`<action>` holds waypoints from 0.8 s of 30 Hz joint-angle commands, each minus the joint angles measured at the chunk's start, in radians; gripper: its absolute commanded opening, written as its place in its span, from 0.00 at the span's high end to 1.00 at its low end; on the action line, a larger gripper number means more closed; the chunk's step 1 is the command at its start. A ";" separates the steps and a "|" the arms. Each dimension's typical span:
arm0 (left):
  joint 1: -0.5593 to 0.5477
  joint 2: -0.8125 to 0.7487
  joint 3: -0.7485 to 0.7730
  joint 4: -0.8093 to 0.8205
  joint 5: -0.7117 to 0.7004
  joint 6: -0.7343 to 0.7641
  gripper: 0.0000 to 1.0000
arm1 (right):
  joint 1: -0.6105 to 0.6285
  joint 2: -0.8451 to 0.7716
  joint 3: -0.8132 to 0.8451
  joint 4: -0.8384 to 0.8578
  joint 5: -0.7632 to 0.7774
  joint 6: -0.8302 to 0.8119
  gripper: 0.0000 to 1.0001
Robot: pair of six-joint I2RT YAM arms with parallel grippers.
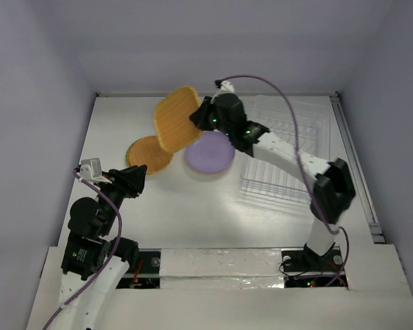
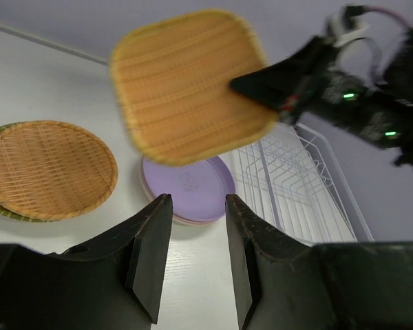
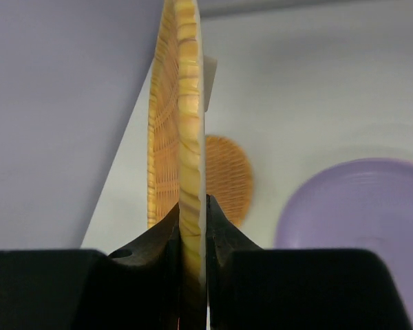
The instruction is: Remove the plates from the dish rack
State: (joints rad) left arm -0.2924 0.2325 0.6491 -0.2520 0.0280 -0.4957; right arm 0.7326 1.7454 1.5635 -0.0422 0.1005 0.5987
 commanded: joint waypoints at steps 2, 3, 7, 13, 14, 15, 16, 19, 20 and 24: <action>0.015 0.007 0.014 0.042 -0.014 -0.007 0.66 | 0.067 0.176 0.170 0.321 -0.162 0.234 1.00; 0.015 0.010 0.014 0.042 -0.013 -0.007 0.66 | 0.067 0.210 0.202 0.344 -0.173 0.263 1.00; 0.015 0.014 0.014 0.040 -0.011 -0.006 0.66 | 0.097 0.389 0.294 0.407 -0.211 0.361 1.00; 0.035 0.018 0.012 0.046 -0.002 -0.006 0.66 | 0.120 0.569 0.405 0.372 -0.203 0.449 1.00; 0.035 0.018 0.012 0.046 -0.002 -0.006 0.66 | 0.120 0.580 0.397 0.383 -0.197 0.464 1.00; 0.035 0.019 0.012 0.045 0.000 -0.006 0.66 | 0.120 0.589 0.386 0.390 -0.196 0.473 1.00; 0.035 0.022 0.012 0.045 0.000 -0.004 0.66 | 0.120 0.595 0.382 0.398 -0.193 0.480 1.00; 0.035 0.030 0.011 0.046 0.004 -0.004 0.66 | 0.120 0.602 0.350 0.404 -0.168 0.496 1.00; 0.035 0.033 0.011 0.048 0.004 -0.003 0.66 | 0.120 0.597 0.322 0.421 -0.157 0.507 1.00; 0.035 0.034 0.011 0.049 0.007 -0.003 0.66 | 0.120 0.586 0.284 0.420 -0.140 0.513 0.97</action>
State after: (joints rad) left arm -0.2661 0.2543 0.6491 -0.2512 0.0242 -0.4969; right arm 0.8474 2.3783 1.8488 0.2161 -0.0635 1.0580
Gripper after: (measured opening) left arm 0.335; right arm 0.172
